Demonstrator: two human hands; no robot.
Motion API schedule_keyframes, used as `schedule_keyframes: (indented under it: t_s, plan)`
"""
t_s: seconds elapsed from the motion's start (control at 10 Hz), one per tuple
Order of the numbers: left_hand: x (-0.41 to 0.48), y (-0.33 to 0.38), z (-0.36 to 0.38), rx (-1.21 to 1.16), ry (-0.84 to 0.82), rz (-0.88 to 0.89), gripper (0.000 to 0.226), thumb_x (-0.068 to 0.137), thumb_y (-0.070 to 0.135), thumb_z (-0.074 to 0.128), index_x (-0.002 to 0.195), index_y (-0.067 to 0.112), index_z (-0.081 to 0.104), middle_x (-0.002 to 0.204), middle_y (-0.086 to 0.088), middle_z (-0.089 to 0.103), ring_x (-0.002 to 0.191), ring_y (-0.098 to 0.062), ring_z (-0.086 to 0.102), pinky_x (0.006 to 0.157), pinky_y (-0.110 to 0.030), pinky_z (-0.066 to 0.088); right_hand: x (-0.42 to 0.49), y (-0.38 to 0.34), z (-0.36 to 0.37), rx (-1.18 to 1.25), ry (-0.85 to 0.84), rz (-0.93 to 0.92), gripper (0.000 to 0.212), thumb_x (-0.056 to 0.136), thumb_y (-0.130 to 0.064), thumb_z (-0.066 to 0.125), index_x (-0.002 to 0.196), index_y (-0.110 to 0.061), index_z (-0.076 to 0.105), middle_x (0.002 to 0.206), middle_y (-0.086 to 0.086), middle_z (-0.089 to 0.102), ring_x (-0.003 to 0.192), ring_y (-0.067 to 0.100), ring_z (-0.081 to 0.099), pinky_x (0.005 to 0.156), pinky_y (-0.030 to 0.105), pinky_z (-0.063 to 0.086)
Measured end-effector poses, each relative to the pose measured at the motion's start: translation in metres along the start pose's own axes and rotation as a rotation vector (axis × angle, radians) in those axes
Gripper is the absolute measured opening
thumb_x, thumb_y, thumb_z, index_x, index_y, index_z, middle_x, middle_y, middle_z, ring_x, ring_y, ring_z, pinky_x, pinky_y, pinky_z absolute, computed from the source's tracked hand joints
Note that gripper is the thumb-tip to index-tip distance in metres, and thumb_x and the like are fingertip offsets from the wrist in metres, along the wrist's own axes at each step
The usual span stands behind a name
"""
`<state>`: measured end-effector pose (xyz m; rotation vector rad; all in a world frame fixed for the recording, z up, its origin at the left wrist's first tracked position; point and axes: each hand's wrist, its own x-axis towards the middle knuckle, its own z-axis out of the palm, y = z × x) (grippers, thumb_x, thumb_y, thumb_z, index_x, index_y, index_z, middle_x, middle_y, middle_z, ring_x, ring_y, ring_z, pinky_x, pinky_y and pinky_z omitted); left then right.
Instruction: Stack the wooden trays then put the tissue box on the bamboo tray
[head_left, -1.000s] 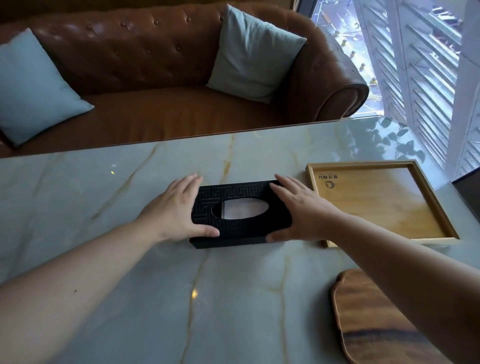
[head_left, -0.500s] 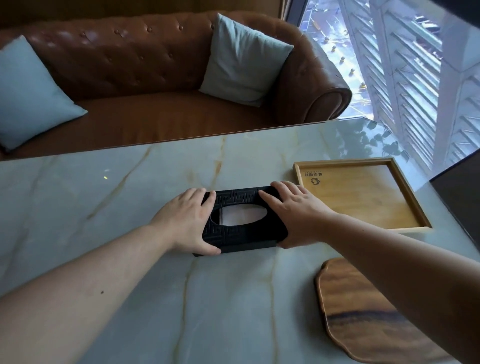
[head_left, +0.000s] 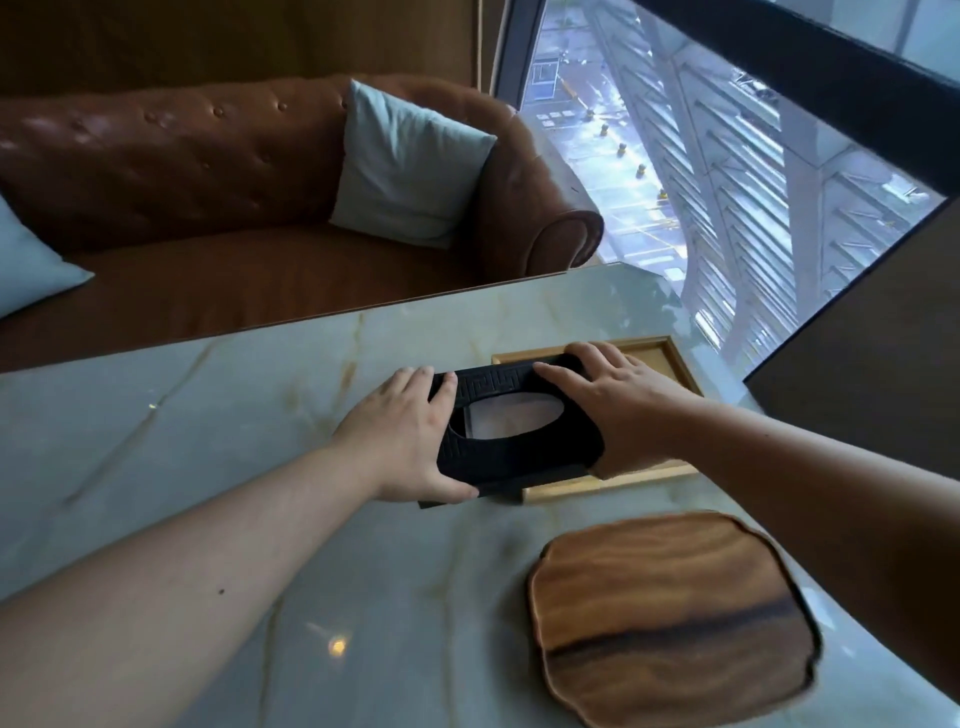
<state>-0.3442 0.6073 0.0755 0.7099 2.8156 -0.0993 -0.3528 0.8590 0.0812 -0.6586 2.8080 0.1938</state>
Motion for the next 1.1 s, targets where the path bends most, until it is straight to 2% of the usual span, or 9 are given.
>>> schedule_keyframes:
  t_s: [0.3,0.6,0.7,0.8,0.9,1.0,1.1]
  plan:
    - [0.09,0.084,-0.001,-0.068,-0.086,0.022,0.128,0.057,0.081,0.056,0.151,0.011,0.003,0.157,-0.016,0.017,0.145,-0.03,0.015,0.119,-0.039,0.019,-0.023,0.112,0.024,0.037,-0.077,0.023,0.126,0.05,-0.049,0.078,0.152,-0.03,0.006,0.148,0.014,0.024,0.138,0.034,0.024,0.108,0.04,0.036]
    - [0.126,0.099,0.013,-0.039,-0.17,0.021,0.13,0.055,0.084,0.055,0.151,0.014,0.001,0.159,-0.015,0.013,0.146,-0.03,0.012,0.119,-0.045,0.022,-0.017,0.14,0.051,0.105,-0.08,0.026,0.124,0.052,-0.044,0.077,0.152,-0.032,0.006,0.149,0.014,0.02,0.14,0.033,0.018,0.107,0.038,0.038]
    - [0.125,0.101,0.016,-0.025,-0.168,0.018,0.128,0.058,0.082,0.056,0.151,0.013,0.001,0.159,-0.015,0.012,0.146,-0.029,0.012,0.118,-0.042,0.02,-0.015,0.139,0.057,0.117,-0.105,0.029,0.124,0.053,-0.046,0.077,0.152,-0.031,0.004,0.152,0.016,0.016,0.141,0.035,0.016,0.111,0.041,0.035]
    - [0.125,0.1,0.017,-0.007,-0.154,0.025,0.127,0.059,0.083,0.054,0.151,0.014,-0.001,0.161,-0.015,0.009,0.147,-0.029,0.009,0.119,-0.042,0.017,-0.014,0.137,0.061,0.096,-0.121,0.032,0.127,0.054,-0.05,0.078,0.153,-0.03,0.001,0.156,0.02,0.011,0.145,0.037,0.01,0.117,0.044,0.025]
    - [0.118,0.098,0.013,-0.005,-0.195,0.015,0.127,0.061,0.085,0.049,0.151,0.017,-0.009,0.162,-0.016,-0.004,0.15,-0.03,-0.002,0.121,-0.043,0.006,-0.013,0.132,0.059,0.045,-0.169,0.066,0.135,0.054,-0.059,0.078,0.152,-0.03,-0.01,0.16,0.024,-0.005,0.149,0.038,-0.007,0.12,0.056,0.007]
    - [0.102,0.085,0.006,0.047,-0.144,0.012,0.122,0.064,0.087,0.04,0.15,0.018,-0.012,0.162,-0.018,-0.009,0.15,-0.031,-0.007,0.122,-0.045,0.002,-0.014,0.118,0.045,0.034,-0.139,0.056,0.134,0.058,-0.07,0.072,0.152,-0.03,-0.014,0.161,0.022,-0.015,0.149,0.038,-0.015,0.12,0.058,0.001]
    - [0.075,0.064,-0.006,0.125,-0.053,0.01,0.116,0.068,0.086,0.033,0.15,0.018,-0.013,0.162,-0.017,-0.009,0.149,-0.031,-0.009,0.122,-0.047,0.001,-0.01,0.095,0.025,0.008,-0.006,-0.013,0.126,0.064,-0.076,0.064,0.152,-0.029,-0.013,0.162,0.02,-0.015,0.149,0.036,-0.013,0.12,0.057,0.0]
